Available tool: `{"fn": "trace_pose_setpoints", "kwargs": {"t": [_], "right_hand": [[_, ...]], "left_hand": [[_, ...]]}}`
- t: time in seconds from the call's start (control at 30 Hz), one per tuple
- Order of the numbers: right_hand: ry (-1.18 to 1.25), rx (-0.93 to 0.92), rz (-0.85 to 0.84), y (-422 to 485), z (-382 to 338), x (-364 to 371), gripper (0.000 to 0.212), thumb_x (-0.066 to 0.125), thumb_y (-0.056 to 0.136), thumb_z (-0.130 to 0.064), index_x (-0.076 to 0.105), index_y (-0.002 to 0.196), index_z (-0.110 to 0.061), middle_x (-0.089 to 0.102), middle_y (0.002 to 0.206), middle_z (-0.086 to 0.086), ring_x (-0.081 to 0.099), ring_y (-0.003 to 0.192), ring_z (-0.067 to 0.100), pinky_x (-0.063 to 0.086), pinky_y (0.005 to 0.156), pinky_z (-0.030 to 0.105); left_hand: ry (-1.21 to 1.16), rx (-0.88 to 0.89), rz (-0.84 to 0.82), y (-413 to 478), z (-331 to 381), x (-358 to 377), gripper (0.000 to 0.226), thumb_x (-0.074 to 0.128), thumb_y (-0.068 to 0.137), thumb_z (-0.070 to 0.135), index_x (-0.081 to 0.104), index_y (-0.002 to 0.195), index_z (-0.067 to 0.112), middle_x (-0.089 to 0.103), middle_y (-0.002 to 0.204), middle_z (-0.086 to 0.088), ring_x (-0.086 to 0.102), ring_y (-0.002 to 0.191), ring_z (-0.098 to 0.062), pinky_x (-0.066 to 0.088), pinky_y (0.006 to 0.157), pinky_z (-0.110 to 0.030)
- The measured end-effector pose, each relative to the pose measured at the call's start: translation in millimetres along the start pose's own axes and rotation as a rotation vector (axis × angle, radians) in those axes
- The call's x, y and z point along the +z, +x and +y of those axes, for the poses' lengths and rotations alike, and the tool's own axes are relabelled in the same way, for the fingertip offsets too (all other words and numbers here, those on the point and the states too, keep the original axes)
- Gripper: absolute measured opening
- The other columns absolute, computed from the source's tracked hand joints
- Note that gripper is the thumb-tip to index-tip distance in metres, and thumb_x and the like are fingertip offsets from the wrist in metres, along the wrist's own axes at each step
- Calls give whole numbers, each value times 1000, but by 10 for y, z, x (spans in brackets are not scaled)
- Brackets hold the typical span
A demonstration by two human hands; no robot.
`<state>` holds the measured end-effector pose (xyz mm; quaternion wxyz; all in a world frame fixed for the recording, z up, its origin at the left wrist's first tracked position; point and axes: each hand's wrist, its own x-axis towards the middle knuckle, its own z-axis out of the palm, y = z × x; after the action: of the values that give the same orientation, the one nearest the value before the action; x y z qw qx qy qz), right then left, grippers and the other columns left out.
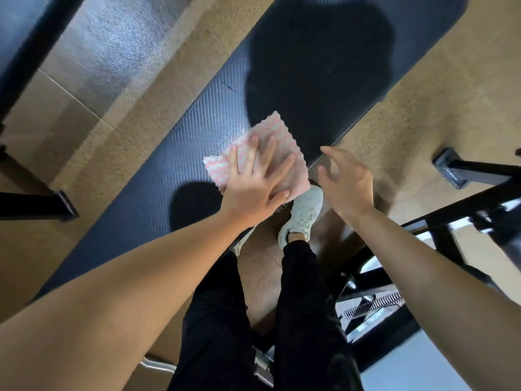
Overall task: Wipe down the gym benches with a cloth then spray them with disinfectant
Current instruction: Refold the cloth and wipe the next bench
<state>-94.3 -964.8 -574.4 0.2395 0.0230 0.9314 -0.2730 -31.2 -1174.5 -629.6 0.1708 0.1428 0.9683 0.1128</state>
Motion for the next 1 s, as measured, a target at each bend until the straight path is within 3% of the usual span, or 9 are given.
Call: {"fn": "trace_pose_setpoints", "kwargs": {"t": [0.2, 0.4, 0.5, 0.67, 0.8, 0.9, 1.0], "right_hand": [[-89, -45, 106, 454, 132, -251, 51, 67, 94, -29, 55, 142, -19, 50, 150, -1, 45, 139, 16, 37, 118, 41], [-244, 42, 167, 897, 221, -509, 84, 68, 89, -48, 30, 158, -18, 17, 169, 3, 22, 153, 27, 23, 124, 45], [-220, 65, 62, 1073, 304, -619, 89, 67, 91, -49, 23, 161, -16, 9, 171, 1, 7, 157, 20, 18, 127, 41], [-255, 26, -36, 1108, 376, -740, 87, 67, 93, -47, 22, 161, -19, 7, 171, -3, 4, 157, 16, 28, 122, 45], [-339, 55, -100, 1149, 336, -779, 87, 66, 94, -48, 18, 162, -20, 3, 171, -3, 1, 157, 16, 31, 119, 44], [-378, 33, -128, 1181, 347, -801, 89, 64, 94, -51, 17, 162, -20, 3, 171, 0, 3, 158, 20, 26, 123, 45], [-461, -17, -146, 1206, 375, -816, 90, 59, 95, -57, 14, 162, -17, 5, 171, 5, 4, 158, 24, 11, 128, 43]], "left_hand": [[26, 64, -116, 0, 229, 27, 71, 34, 104, 60, -1, 163, 43, -9, 173, -9, 5, 158, -44, -1, 121, -73], [94, 178, -84, 404, -192, -166, 68, 27, 102, 70, 8, 163, 46, 0, 174, -3, 3, 160, -35, 4, 124, -66], [133, 79, -89, 804, -419, -328, 73, 17, 100, 76, -3, 163, 45, -10, 173, -7, -6, 159, -37, -1, 124, -67], [104, -267, -8, 1387, -722, -604, 75, 16, 102, 72, -6, 164, 37, -9, 173, -11, -6, 158, -42, 1, 121, -72], [-7, -503, 90, 1618, -576, -694, 72, 12, 103, 68, -7, 163, 34, -5, 173, -10, -4, 158, -41, 1, 122, -70], [15, -440, 83, 1599, -303, -587, 69, 11, 104, 58, -3, 165, 29, -1, 173, -15, -2, 158, -43, 4, 122, -70], [41, -302, 40, 1481, 17, -415, 72, 16, 104, 56, 1, 166, 24, 1, 173, -16, 0, 157, -46, 6, 121, -70]]}}
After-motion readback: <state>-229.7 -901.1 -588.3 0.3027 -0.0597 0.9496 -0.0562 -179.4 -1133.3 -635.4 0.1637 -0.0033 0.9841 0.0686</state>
